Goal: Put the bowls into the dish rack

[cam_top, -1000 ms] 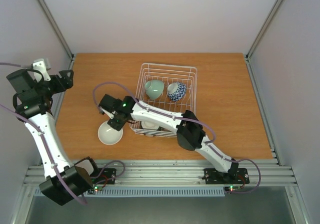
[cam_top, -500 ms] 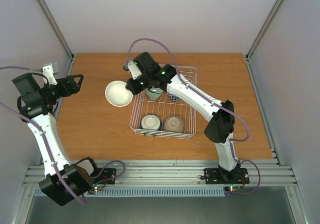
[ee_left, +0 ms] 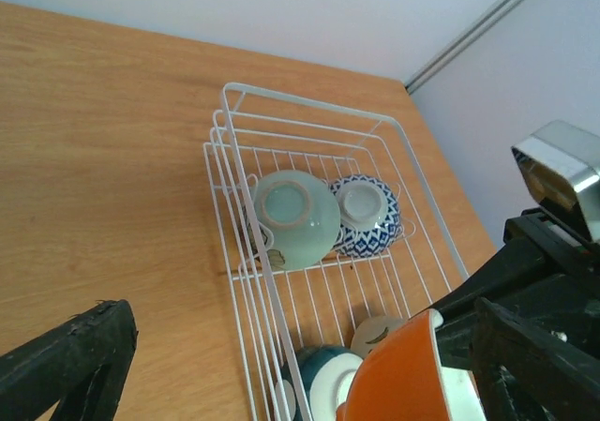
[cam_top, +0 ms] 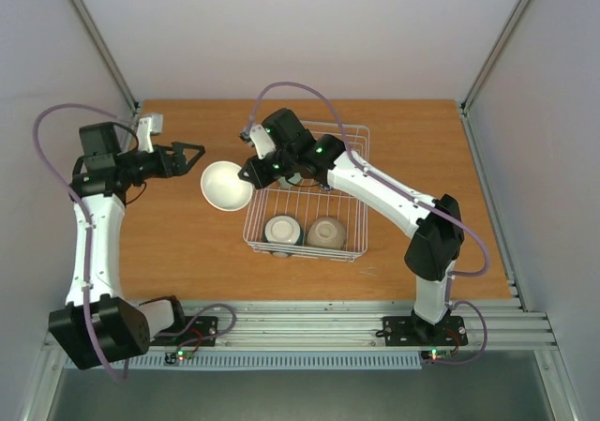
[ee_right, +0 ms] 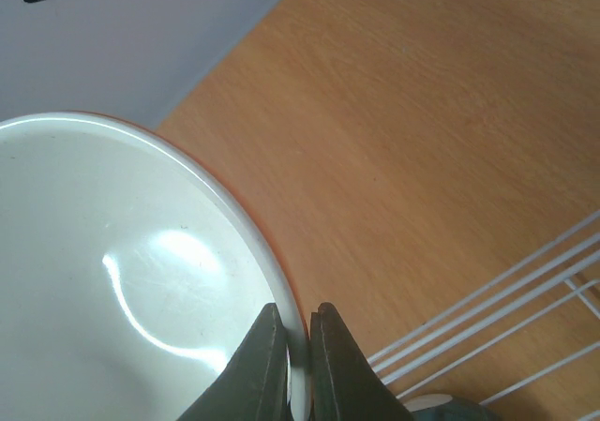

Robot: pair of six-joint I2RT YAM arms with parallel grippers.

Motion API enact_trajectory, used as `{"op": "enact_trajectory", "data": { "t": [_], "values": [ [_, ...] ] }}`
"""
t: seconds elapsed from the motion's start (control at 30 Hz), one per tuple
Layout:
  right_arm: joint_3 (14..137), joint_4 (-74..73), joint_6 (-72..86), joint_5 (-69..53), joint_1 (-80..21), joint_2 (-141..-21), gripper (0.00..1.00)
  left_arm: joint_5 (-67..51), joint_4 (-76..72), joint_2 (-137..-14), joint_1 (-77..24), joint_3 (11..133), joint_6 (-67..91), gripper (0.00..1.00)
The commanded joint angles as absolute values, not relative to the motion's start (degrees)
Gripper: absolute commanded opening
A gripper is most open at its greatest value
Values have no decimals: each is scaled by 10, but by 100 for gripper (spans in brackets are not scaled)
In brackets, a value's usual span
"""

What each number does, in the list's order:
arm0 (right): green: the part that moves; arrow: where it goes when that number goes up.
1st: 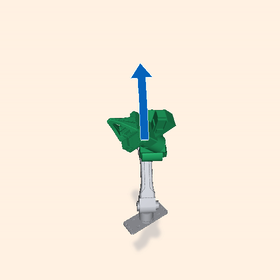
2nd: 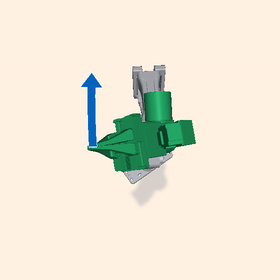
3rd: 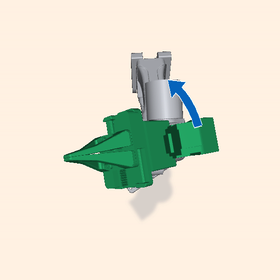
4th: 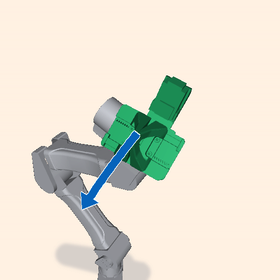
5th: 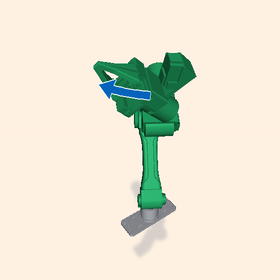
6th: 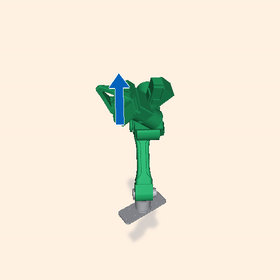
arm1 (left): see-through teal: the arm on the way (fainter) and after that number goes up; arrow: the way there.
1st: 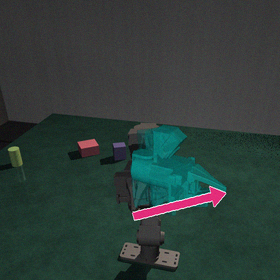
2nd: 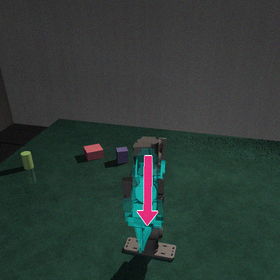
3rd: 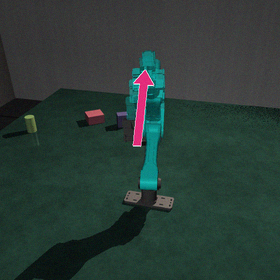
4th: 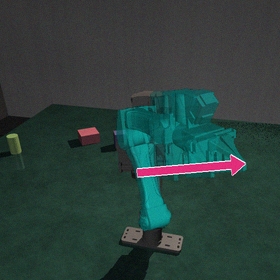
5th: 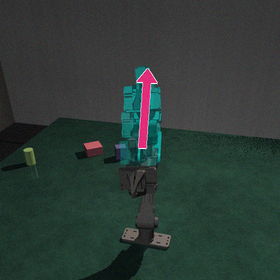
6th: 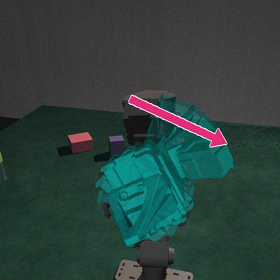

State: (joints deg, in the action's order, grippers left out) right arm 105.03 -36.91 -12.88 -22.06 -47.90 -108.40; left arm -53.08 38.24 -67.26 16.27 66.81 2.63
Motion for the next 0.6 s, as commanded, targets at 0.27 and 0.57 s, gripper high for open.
{"op": "enact_trajectory", "data": {
  "t": [0.27,0.57],
  "values": [
    [1021,-328,-132,-182,-468,-1030,1,-557,572,-750,119,743,-75,97],
    [993,-315,-132,-189,-467,-1024,1,-610,627,-753,114,775,-81,97]
  ]
}}
